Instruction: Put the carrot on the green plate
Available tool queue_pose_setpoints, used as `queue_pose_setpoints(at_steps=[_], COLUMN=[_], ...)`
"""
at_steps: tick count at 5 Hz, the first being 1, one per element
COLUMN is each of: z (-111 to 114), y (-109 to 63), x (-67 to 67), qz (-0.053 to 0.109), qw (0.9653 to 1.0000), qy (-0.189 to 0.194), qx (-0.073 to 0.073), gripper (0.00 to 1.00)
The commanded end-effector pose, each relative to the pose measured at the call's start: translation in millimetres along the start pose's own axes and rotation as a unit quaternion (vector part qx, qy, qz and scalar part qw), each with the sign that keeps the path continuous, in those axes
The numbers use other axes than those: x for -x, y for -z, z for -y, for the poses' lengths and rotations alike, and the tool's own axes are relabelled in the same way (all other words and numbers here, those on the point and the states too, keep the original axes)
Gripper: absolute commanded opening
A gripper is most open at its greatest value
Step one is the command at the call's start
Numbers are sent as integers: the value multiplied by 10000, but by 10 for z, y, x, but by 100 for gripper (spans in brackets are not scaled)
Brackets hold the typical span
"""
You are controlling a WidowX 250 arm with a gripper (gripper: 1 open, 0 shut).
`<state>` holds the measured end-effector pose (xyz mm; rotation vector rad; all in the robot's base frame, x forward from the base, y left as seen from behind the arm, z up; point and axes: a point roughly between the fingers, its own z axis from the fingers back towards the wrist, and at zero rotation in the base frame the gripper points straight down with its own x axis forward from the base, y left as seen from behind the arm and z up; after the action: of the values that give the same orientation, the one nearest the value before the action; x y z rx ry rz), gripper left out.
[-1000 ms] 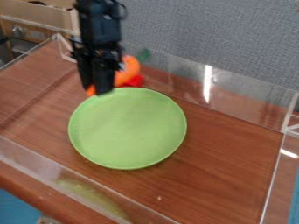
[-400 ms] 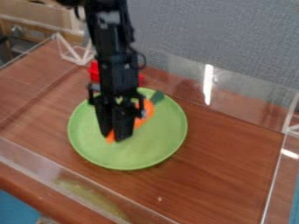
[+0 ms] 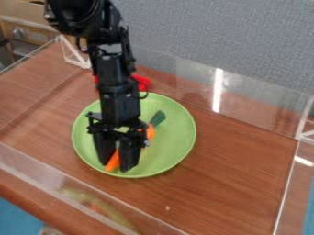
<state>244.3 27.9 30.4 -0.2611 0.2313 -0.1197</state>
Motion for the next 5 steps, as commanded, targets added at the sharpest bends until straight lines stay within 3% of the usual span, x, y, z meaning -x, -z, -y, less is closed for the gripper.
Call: queue_pose_setpoints(at_steps=[1, 2, 3, 4, 5], z=[-28, -119, -174, -180, -12], y=[-150, -221, -343, -469, -510], x=[29, 65, 115, 153, 134], qz=[283, 309, 418, 564, 647], qw=[9994, 9991, 9983, 9972, 9968], qy=[89, 182, 274, 340, 310], qx=[-164, -228, -300, -354, -361], gripper=[0, 0, 100, 0, 0])
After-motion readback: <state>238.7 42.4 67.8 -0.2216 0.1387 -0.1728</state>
